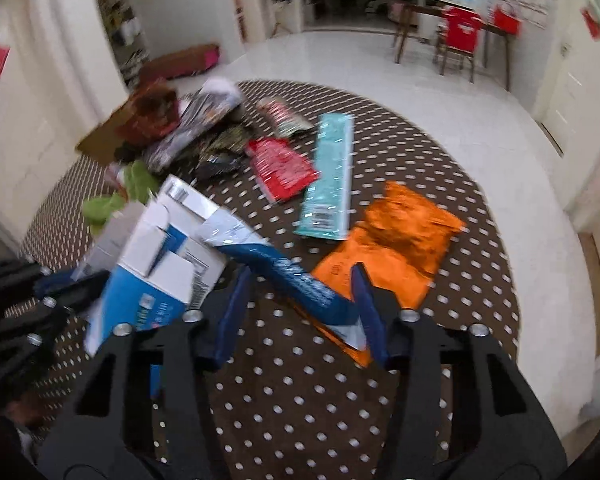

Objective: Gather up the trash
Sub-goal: 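Grasp the blue-white box with the left gripper while the right grasps the toothpaste tube, then carry the box and tube to the blue bin and release both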

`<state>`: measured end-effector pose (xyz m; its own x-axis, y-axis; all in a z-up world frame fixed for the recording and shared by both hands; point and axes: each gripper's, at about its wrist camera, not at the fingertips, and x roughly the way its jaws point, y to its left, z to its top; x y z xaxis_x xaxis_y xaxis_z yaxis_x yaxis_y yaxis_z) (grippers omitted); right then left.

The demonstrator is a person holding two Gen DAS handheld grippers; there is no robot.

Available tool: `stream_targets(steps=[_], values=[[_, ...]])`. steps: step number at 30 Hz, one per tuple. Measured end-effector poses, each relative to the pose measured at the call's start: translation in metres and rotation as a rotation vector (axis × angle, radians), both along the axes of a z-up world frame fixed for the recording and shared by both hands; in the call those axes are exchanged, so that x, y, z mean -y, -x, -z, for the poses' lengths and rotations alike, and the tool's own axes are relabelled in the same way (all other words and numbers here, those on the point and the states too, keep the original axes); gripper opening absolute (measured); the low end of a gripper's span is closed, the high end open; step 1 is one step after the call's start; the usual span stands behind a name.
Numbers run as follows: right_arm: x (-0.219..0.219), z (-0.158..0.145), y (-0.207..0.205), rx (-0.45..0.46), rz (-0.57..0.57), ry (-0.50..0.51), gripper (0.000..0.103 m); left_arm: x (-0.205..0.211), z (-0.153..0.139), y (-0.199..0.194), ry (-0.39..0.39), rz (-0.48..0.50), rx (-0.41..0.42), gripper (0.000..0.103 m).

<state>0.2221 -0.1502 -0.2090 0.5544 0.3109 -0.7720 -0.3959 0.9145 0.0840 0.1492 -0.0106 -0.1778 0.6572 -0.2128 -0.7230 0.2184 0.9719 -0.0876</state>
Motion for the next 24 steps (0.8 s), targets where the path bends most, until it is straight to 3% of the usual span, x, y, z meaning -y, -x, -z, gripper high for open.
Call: stream_targets(steps=[2, 4, 9, 14, 24], values=[[-0.009, 0.004, -0.001, 0.030, -0.008, 0.072, 0.026, -0.005, 0.000, 0.003, -0.001, -0.012, 0.000, 0.007], [-0.008, 0.003, -0.001, 0.022, -0.003, 0.056, 0.014, -0.010, 0.000, 0.006, 0.002, -0.025, 0.000, 0.007], [0.002, -0.003, 0.011, 0.020, 0.004, -0.025, 0.013, -0.018, -0.004, 0.014, 0.026, -0.040, 0.014, 0.007], [0.022, -0.022, 0.029, 0.051, 0.031, -0.168, 0.013, -0.016, -0.014, 0.022, 0.051, -0.038, 0.046, 0.007], [0.075, -0.063, 0.066, 0.151, 0.112, -0.282, 0.013, 0.016, -0.045, 0.022, 0.092, 0.017, 0.114, 0.007]])
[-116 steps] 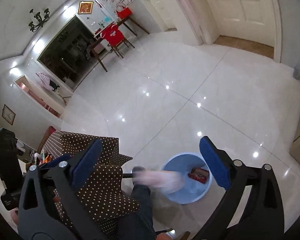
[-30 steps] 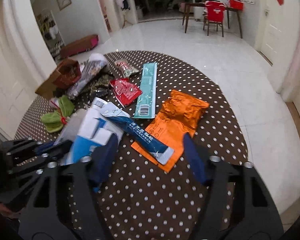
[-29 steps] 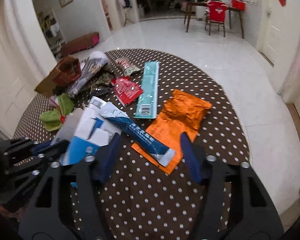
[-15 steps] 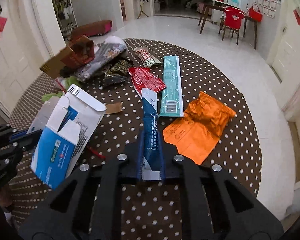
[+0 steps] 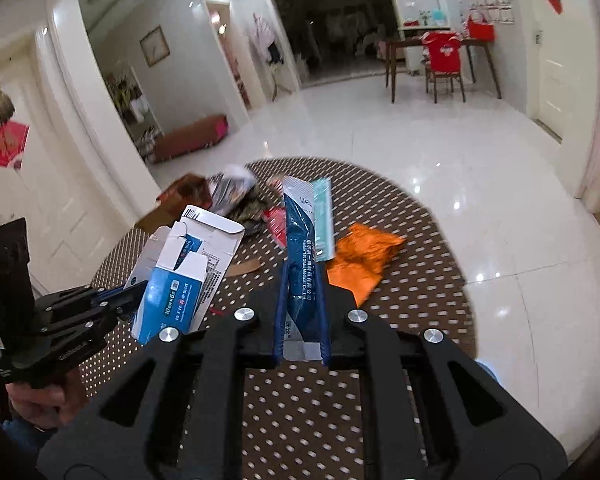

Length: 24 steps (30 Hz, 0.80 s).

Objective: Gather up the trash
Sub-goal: 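Carry the box and tube to the blue bin and release both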

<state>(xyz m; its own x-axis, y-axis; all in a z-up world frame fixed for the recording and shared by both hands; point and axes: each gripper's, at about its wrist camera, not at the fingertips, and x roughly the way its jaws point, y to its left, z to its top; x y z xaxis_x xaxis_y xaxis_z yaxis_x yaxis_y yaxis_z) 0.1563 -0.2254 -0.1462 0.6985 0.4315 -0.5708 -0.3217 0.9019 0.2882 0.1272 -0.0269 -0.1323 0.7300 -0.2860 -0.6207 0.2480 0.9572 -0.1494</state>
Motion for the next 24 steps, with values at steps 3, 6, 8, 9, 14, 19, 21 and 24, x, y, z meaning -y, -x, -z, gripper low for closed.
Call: stream_targets(steps=[3, 6, 8, 9, 14, 19, 21, 24], values=[[0.027, -0.008, 0.010, 0.026, 0.056, -0.012, 0.013, 0.018, -0.008, -0.003, 0.013, 0.030, 0.019, 0.007], [0.061, -0.011, 0.020, 0.037, 0.130, -0.028, 0.013, 0.043, -0.015, -0.006, 0.023, 0.068, 0.035, 0.007], [0.088, -0.005, 0.025, 0.023, 0.189, -0.038, 0.013, 0.060, -0.017, -0.008, 0.026, 0.097, 0.042, 0.007], [0.099, -0.001, 0.026, 0.012, 0.213, -0.044, 0.013, 0.068, -0.018, -0.009, 0.027, 0.112, 0.043, 0.007], [0.154, 0.048, 0.026, -0.105, 0.333, -0.065, 0.013, 0.108, -0.012, -0.015, 0.017, 0.178, 0.028, 0.007], [0.191, 0.113, 0.016, -0.254, 0.389, -0.115, 0.016, 0.141, -0.001, -0.020, -0.013, 0.235, 0.003, 0.007], [0.203, 0.137, 0.012, -0.309, 0.411, -0.141, 0.023, 0.155, 0.004, -0.024, -0.027, 0.254, -0.010, 0.007], [0.221, 0.172, 0.007, -0.388, 0.448, -0.173, 0.056, 0.177, 0.010, -0.030, -0.053, 0.284, -0.028, 0.007]])
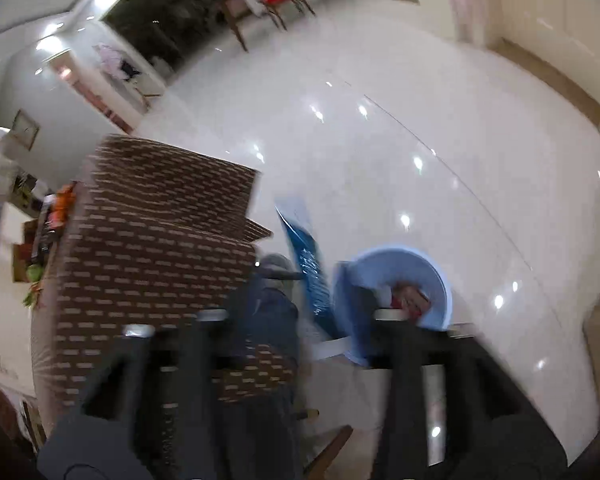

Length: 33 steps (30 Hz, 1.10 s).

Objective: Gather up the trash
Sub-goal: 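Carry the box and tube to the blue bin and release both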

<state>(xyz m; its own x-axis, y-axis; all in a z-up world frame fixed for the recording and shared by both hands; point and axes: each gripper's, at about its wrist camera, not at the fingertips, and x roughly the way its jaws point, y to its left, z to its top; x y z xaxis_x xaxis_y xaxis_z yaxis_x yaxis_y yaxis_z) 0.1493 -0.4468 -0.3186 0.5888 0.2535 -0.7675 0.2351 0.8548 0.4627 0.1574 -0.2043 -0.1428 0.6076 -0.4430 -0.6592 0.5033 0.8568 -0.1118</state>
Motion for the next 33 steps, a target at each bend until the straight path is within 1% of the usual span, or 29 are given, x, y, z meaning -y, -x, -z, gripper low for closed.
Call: stream_targets(steps=[3, 7, 11, 14, 18, 19, 20, 22, 23, 26, 28, 29, 32, 33], values=[[0.018, 0.007, 0.009, 0.005, 0.036, -0.041, 0.057, 0.022, 0.007, -0.006, -0.031, 0.031, -0.017, 0.007], [0.041, -0.002, 0.023, 0.053, 0.086, -0.043, 0.065, 0.052, 0.022, -0.013, -0.065, 0.078, -0.051, 0.007], [0.071, -0.034, 0.041, 0.131, 0.138, -0.038, 0.073, 0.086, 0.039, -0.022, -0.098, 0.125, -0.095, 0.007], [0.078, -0.056, 0.050, 0.176, 0.151, -0.025, 0.075, 0.110, 0.053, -0.031, -0.134, 0.157, -0.128, 0.007], [0.083, -0.073, 0.058, 0.217, 0.163, -0.019, 0.079, 0.132, 0.070, -0.046, -0.176, 0.175, -0.186, 0.009], [0.083, -0.076, 0.059, 0.223, 0.163, -0.016, 0.079, 0.136, 0.075, -0.051, -0.186, 0.181, -0.205, 0.023], [0.086, -0.080, 0.061, 0.230, 0.163, -0.015, 0.080, 0.137, 0.078, -0.056, -0.185, 0.178, -0.229, 0.048], [0.086, -0.083, 0.057, 0.238, 0.165, -0.014, 0.085, 0.133, 0.077, -0.061, -0.154, 0.161, -0.251, 0.069], [0.085, -0.086, 0.059, 0.245, 0.167, -0.009, 0.085, 0.131, 0.073, -0.062, -0.120, 0.155, -0.245, 0.073], [0.077, -0.090, 0.059, 0.255, 0.159, -0.007, 0.089, 0.120, 0.064, -0.060, -0.108, 0.121, -0.220, 0.078], [0.074, -0.091, 0.057, 0.254, 0.154, -0.004, 0.095, 0.115, 0.059, -0.057, -0.090, 0.107, -0.214, 0.079], [0.071, -0.093, 0.057, 0.251, 0.153, -0.002, 0.096, 0.110, 0.055, -0.054, -0.083, 0.097, -0.204, 0.082], [0.056, -0.099, 0.054, 0.242, 0.151, 0.024, 0.097, 0.100, 0.042, -0.045, -0.070, 0.071, -0.151, 0.089], [0.052, -0.102, 0.055, 0.239, 0.154, 0.040, 0.097, 0.097, 0.038, -0.042, -0.068, 0.068, -0.134, 0.089]])
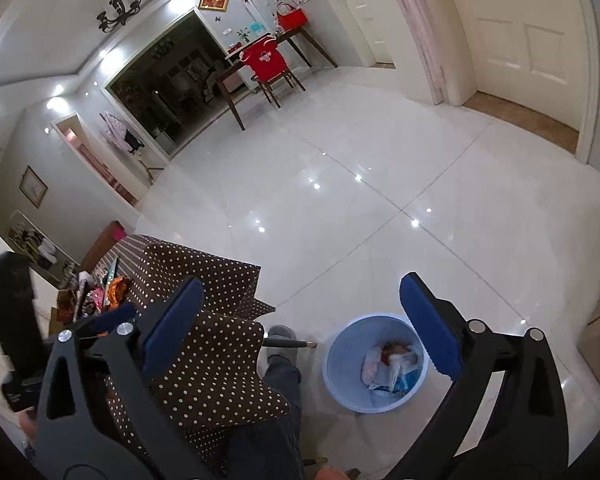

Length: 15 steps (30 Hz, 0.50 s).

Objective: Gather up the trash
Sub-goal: 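Carry the box and tube to the blue bin and release both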

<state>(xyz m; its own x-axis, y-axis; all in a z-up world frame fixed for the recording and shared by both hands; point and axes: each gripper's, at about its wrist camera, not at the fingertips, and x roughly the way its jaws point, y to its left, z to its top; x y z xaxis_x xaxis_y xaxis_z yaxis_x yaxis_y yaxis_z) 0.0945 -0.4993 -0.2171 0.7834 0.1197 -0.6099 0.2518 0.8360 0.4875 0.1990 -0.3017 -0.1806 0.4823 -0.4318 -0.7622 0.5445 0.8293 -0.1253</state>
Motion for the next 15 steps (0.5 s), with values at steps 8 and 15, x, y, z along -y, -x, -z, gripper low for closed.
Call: stream_targets(steps=[8, 15], values=[[-0.034, -0.029, 0.003, 0.025, 0.002, 0.078, 0.097, -0.027, -0.032, 0.034, -0.006, -0.006, 0.127, 0.091], [-0.068, -0.050, 0.001, 0.039, -0.028, 0.132, 0.097, -0.055, -0.047, 0.044, 0.039, -0.029, 0.149, 0.091]])
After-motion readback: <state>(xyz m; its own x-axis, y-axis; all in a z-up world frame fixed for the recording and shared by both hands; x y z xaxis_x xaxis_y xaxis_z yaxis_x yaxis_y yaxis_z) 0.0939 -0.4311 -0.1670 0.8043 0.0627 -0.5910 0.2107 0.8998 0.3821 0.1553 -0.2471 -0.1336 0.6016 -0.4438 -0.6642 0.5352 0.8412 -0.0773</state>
